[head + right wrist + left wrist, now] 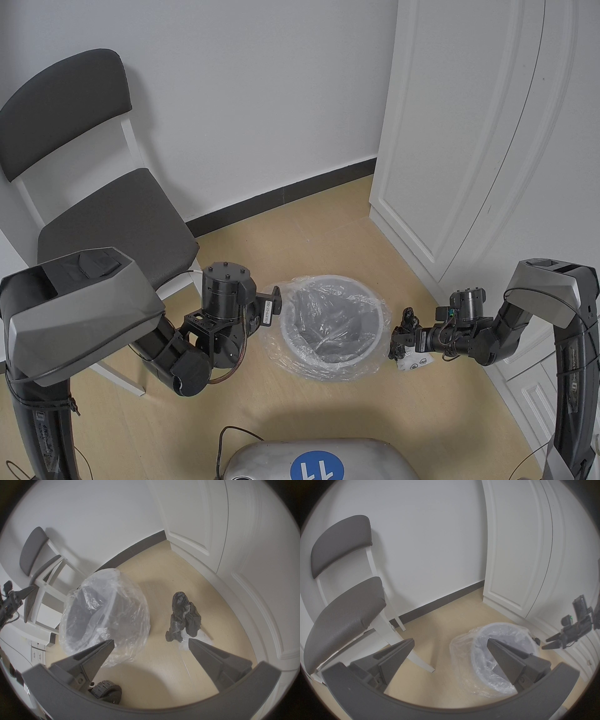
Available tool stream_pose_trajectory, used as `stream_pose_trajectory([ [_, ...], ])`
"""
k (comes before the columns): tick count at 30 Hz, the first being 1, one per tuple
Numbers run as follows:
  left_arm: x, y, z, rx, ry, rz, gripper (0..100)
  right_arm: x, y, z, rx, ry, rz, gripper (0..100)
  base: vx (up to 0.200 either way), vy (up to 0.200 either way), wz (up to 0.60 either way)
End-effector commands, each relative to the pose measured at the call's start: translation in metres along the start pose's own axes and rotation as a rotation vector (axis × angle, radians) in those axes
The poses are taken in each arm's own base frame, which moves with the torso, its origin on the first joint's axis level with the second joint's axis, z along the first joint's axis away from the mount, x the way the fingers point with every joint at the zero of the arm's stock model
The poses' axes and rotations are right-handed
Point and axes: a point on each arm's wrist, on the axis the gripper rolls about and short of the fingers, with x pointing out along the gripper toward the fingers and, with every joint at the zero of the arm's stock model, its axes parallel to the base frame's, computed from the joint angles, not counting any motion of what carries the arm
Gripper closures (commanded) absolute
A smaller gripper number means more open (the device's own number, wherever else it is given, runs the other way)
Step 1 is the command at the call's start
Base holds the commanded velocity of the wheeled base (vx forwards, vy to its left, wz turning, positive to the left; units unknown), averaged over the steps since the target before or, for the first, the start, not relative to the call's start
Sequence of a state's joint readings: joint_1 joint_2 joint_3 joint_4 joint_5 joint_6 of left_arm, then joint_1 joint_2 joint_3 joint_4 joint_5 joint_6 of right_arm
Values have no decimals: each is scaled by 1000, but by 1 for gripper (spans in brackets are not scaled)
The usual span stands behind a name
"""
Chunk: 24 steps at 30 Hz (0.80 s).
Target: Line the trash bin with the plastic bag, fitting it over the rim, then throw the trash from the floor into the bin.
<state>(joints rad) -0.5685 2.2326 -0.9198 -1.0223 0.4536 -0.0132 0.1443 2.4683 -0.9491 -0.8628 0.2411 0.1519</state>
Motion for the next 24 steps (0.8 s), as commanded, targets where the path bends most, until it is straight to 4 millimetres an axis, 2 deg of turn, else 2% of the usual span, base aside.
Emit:
stream_pose_trajectory([
  [1, -12, 3, 3, -14, -30, -7, 0, 29, -18, 8, 24, -11, -29, 0, 0, 0, 0],
  [6, -16, 4, -3, -18, -40, -10, 0, 45, -30, 23, 39, -3, -41, 0, 0, 0, 0],
  [7, -18, 4, -7, -17, -42, -14, 0, 53, -31, 33, 39, -9, -40, 0, 0, 0, 0],
  [14, -15, 2, -23, -11, -34, -15, 0, 87, -44, 37, 33, -48, -33, 0, 0, 0, 0],
  [24, -10, 4, -29, -8, -17, -5, 0, 95, -24, 38, 12, -16, 23, 0, 0, 0, 0],
])
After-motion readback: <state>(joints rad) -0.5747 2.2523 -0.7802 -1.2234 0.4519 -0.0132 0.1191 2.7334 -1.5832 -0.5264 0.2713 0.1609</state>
